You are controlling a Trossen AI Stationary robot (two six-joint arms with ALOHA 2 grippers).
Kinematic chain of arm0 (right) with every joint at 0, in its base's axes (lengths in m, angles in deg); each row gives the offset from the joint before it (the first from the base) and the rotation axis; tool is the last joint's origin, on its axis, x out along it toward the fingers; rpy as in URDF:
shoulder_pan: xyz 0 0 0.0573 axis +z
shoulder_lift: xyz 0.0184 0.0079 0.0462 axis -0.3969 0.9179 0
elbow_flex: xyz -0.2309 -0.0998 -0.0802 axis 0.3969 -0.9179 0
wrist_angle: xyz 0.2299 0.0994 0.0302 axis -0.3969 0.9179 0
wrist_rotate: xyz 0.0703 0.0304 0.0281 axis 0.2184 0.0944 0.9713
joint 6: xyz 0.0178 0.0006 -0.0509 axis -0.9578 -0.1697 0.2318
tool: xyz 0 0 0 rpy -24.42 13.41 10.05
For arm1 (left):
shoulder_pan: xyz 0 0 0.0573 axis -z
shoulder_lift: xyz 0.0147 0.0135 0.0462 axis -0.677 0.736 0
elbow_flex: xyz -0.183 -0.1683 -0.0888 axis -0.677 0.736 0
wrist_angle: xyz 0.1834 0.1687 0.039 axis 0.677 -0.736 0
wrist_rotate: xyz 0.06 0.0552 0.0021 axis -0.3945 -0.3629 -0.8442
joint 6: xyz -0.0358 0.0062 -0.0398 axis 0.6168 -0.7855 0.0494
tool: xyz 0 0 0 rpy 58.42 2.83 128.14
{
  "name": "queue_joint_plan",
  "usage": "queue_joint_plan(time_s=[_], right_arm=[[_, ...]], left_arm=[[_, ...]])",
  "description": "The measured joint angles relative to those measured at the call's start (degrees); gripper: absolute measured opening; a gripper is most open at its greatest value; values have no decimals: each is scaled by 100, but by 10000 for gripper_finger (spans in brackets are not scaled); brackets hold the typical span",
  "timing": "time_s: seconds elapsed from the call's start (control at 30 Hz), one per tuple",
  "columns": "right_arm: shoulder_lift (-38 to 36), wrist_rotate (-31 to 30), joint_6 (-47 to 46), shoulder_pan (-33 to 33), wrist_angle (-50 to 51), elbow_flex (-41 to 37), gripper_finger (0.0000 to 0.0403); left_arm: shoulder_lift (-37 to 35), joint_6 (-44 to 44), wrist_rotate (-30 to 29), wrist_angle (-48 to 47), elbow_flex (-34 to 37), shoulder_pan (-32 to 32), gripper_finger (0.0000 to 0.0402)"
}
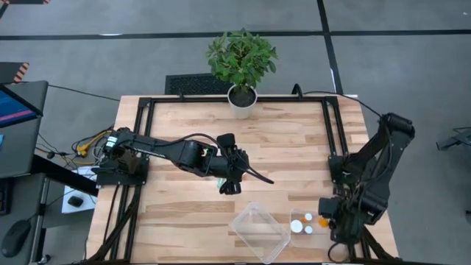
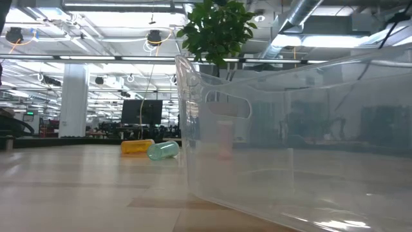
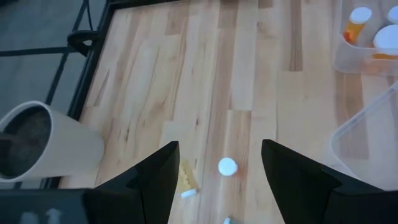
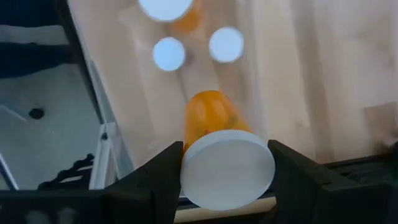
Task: Pick and place medicine bottles into bin by pill shape (circle, oval)
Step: Put the big orange pill bottle into the right transparent bin
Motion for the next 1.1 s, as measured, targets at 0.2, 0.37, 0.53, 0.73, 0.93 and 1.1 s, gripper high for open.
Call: queue_joint_plan(time_s=[0.2, 0.37, 0.53, 0.73, 0.93, 1.1], right_arm=[[385, 0, -171, 193, -120, 0, 219], [778, 26, -63, 224, -184, 2, 219], [1099, 60, 30, 222, -280, 2, 222], [1436, 90, 209, 211, -324, 2, 222], [1590, 109, 281, 211, -329, 2, 226], [1584, 107, 465, 149, -271, 2, 225]], left_arm=[[0, 2, -29, 1, 0, 0, 222], [0, 30, -145, 1, 0, 0, 222], [0, 33, -145, 3, 0, 0, 222], [0, 25, -175, 4, 0, -2, 222], [2, 0, -256, 4, 0, -2, 222], [2, -19, -265, 4, 0, -31, 222]])
